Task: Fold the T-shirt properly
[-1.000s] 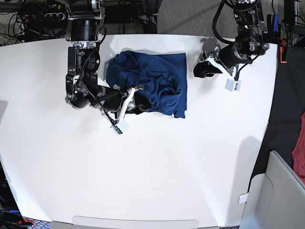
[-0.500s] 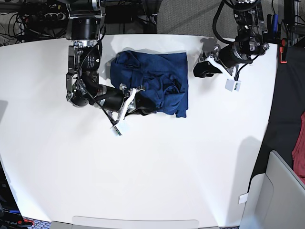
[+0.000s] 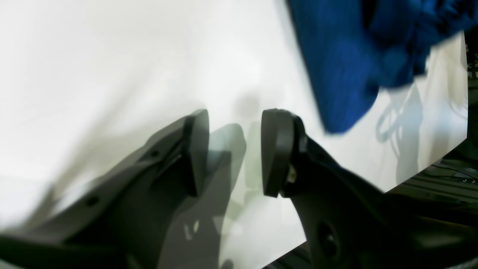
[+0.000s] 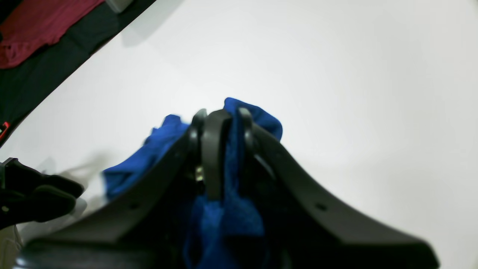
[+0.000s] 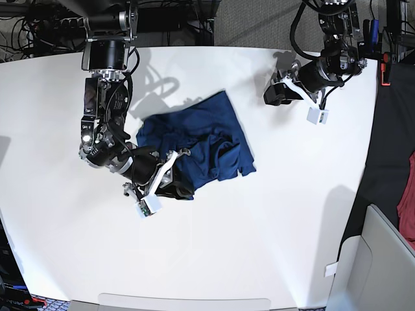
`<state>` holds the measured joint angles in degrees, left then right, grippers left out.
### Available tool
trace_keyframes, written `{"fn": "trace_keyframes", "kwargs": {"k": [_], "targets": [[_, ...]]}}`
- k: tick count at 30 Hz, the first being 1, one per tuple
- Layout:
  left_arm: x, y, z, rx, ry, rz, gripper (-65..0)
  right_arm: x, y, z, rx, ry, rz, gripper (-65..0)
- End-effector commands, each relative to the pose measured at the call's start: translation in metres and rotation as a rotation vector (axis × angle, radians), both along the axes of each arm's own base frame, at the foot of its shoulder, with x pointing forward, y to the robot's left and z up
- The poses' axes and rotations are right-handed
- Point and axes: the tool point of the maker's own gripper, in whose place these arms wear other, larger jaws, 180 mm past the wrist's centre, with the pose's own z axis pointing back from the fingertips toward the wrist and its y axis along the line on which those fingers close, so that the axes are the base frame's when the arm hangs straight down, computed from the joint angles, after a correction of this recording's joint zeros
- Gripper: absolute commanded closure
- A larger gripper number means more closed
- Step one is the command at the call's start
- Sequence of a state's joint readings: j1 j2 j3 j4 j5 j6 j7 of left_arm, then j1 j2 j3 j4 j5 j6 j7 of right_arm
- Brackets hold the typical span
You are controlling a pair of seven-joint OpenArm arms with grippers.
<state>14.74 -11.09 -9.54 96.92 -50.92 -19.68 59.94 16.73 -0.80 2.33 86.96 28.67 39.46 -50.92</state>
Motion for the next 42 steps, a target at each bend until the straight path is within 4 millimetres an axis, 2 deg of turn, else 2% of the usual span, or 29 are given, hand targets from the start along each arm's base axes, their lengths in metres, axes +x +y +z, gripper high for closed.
{"fn": "trace_keyframes", "kwargs": {"k": [1,4,8,11,13,20,25,27,29,32,34,36,38,40,42], "targets": [[0.007,0.001,0.011,-0.004,-0.042,0.001,-22.8,0.002,0.009,0.019,0.043,-0.05,0.026,-4.3],[0.009,0.001,0.011,-0.004,-0.045,0.001,-22.8,-0.019,0.036,0.006,0.03,0.022,0.134,-4.3],[0.01,0.002,0.011,-0.003,-0.046,0.003,-22.8,-0.053,0.08,0.012,0.037,0.023,0.294,-4.5],[0.01,0.002,0.012,-0.003,-0.047,0.003,-22.8,-0.065,0.094,0.012,0.024,0.014,0.347,-4.6],[0.01,0.002,0.012,-0.003,-0.047,0.003,-22.8,-0.065,0.094,0.009,0.03,0.019,0.342,-4.6],[0.01,0.002,0.011,-0.003,-0.047,0.004,-22.8,-0.047,0.068,-0.01,-0.108,-0.022,0.272,-4.6],[0.01,0.002,0.011,-0.003,-0.047,0.004,-22.8,-0.028,0.034,-0.015,-0.162,-0.023,0.155,-4.7],[0.01,0.002,0.011,-0.003,-0.047,0.004,-22.8,-0.024,0.025,-0.012,-0.143,-0.024,0.115,-7.2],[0.01,0.002,0.011,-0.003,-0.047,0.004,-22.8,-0.023,0.014,-0.005,-0.13,-0.041,0.074,-13.9],[0.01,0.003,0.011,-0.002,-0.047,0.004,-22.9,-0.03,0.018,0.008,-0.115,-0.078,0.073,-24.3],[0.01,0.003,0.011,-0.002,-0.047,0.004,-22.9,-0.04,0.03,0.015,-0.085,-0.092,0.103,-28.2],[0.01,0.003,0.011,-0.002,-0.047,0.004,-22.9,-0.052,0.048,0.019,-0.063,-0.102,0.168,-28.6],[0.01,0.003,0.011,-0.002,-0.046,0.003,-22.9,-0.062,0.056,0.015,-0.087,-0.104,0.218,-28.0],[0.01,0.003,0.011,-0.002,-0.046,0.003,-22.9,-0.065,0.058,0.012,-0.095,-0.099,0.232,-26.8],[0.01,0.003,0.011,-0.002,-0.046,0.003,-22.9,-0.061,0.052,0.006,-0.107,-0.085,0.212,-25.8]]}}
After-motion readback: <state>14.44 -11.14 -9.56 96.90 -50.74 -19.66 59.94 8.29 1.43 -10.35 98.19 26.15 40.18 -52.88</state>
